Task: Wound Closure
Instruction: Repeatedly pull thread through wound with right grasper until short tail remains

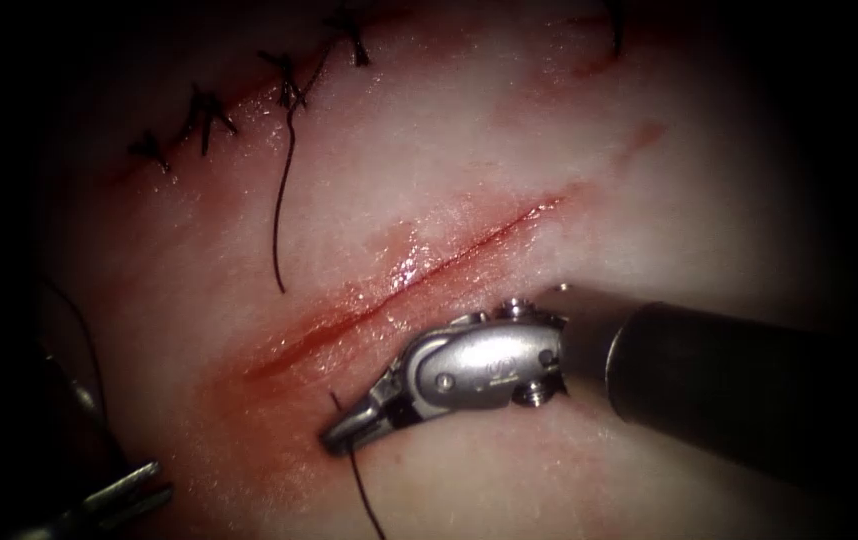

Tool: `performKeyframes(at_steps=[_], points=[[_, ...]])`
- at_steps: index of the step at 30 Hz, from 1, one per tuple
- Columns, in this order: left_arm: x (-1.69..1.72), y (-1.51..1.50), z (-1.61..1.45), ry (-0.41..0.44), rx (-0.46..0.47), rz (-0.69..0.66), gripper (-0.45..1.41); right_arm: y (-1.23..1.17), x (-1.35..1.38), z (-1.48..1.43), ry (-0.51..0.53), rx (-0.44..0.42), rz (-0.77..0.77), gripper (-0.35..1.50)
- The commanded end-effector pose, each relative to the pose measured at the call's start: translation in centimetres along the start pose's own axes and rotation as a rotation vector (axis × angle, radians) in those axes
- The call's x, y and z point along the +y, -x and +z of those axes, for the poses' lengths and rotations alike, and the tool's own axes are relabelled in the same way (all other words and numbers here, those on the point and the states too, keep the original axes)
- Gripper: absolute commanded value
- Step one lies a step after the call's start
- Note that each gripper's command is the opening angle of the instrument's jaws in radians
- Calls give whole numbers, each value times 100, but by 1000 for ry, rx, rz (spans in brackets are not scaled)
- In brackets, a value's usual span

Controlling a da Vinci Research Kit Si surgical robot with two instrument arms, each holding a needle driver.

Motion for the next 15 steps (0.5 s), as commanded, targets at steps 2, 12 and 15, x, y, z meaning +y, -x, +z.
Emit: performKeyframes(at_steps=[2,12,15], points=[[1,4,8,3,0,1,-45,-4,-15,11,-52,7,-15,-35],[1,4,7,3,0,1,-45,-22,-59,15,-129,22,17,-35],[1,4,7,3,0,1,-45,-30,-73,17,-179,17,31,-35]])
